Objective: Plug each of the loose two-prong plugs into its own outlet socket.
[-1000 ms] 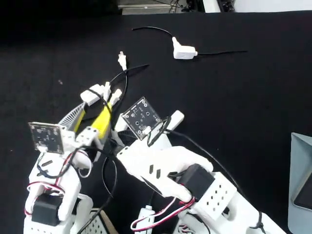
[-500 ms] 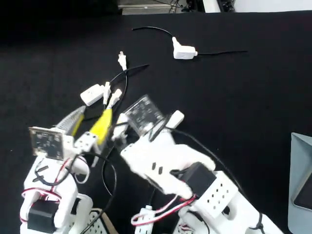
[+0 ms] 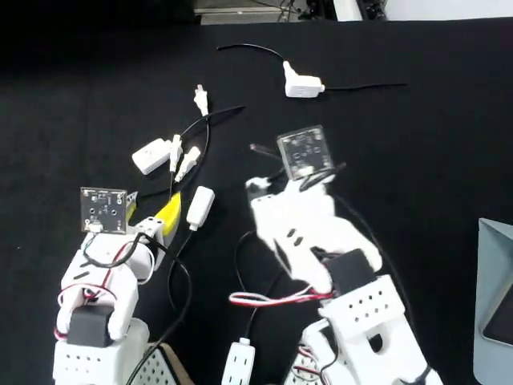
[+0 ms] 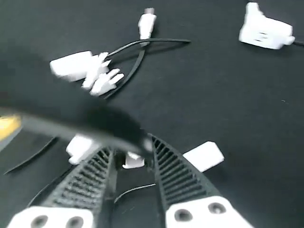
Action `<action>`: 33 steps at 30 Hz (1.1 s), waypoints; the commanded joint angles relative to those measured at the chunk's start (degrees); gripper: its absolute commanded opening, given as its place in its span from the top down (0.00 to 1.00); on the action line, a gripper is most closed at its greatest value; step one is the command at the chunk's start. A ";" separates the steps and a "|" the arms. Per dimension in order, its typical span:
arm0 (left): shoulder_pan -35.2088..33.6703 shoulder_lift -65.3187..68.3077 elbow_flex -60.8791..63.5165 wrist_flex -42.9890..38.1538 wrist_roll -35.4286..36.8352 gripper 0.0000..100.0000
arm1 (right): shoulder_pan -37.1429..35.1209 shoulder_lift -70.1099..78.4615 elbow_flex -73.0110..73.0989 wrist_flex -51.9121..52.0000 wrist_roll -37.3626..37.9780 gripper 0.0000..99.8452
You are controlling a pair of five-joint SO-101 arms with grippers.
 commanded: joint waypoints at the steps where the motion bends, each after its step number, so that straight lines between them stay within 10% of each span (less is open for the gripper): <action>1: -0.92 0.26 2.59 -4.13 -1.05 0.75 | 6.42 -0.75 0.22 -3.87 2.29 0.99; 13: -0.92 6.86 0.66 -6.24 -1.05 0.75 | 13.01 -0.66 0.22 -5.89 3.60 0.99; 33: -0.40 70.07 -26.77 -22.15 -1.05 0.74 | 13.89 -0.57 3.30 -10.20 3.60 0.99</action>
